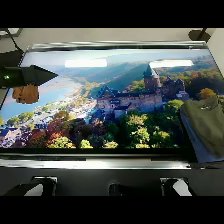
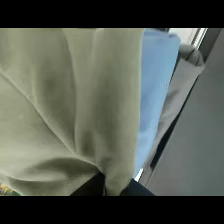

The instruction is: Fold the shirts.

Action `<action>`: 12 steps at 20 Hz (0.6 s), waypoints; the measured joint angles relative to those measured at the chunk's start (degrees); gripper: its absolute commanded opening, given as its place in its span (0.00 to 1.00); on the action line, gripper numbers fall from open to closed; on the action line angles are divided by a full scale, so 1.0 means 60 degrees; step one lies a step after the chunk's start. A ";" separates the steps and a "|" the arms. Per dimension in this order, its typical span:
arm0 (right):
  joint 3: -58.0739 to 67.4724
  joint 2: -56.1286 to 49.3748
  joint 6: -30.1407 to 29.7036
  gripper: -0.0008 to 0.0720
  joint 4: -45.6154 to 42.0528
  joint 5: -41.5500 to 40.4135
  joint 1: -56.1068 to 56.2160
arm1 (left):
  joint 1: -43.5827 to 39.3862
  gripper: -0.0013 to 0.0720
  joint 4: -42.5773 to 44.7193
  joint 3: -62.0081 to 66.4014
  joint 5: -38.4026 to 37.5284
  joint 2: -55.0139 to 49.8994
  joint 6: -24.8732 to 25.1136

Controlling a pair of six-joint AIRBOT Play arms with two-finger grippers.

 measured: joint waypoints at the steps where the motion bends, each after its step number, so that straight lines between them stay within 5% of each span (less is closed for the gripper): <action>1: -0.0313 0.0047 0.0062 0.07 0.0000 -0.0215 -0.0004 | 0.0000 0.06 0.0000 0.0000 0.0000 0.0000 0.0000; 8: -0.1013 0.0368 0.0379 0.10 0.0430 -0.0157 -0.0004 | 0.0000 0.06 0.0000 0.0000 0.0000 -0.0015 0.0000; 9: -0.1035 0.0401 0.0415 0.18 0.0474 -0.0095 -0.0004 | 0.0000 0.06 0.0000 0.0000 -0.0004 -0.0015 0.0000; 11: -0.1064 0.0448 0.0448 0.62 0.0561 0.0015 -0.0004 | 0.0000 0.06 0.0000 0.0000 -0.0011 -0.0015 -0.0004; 12: -0.1053 0.0459 0.0441 0.72 0.0623 0.0058 -0.0004 | 0.0000 0.06 0.0000 0.0000 -0.0018 -0.0015 -0.0007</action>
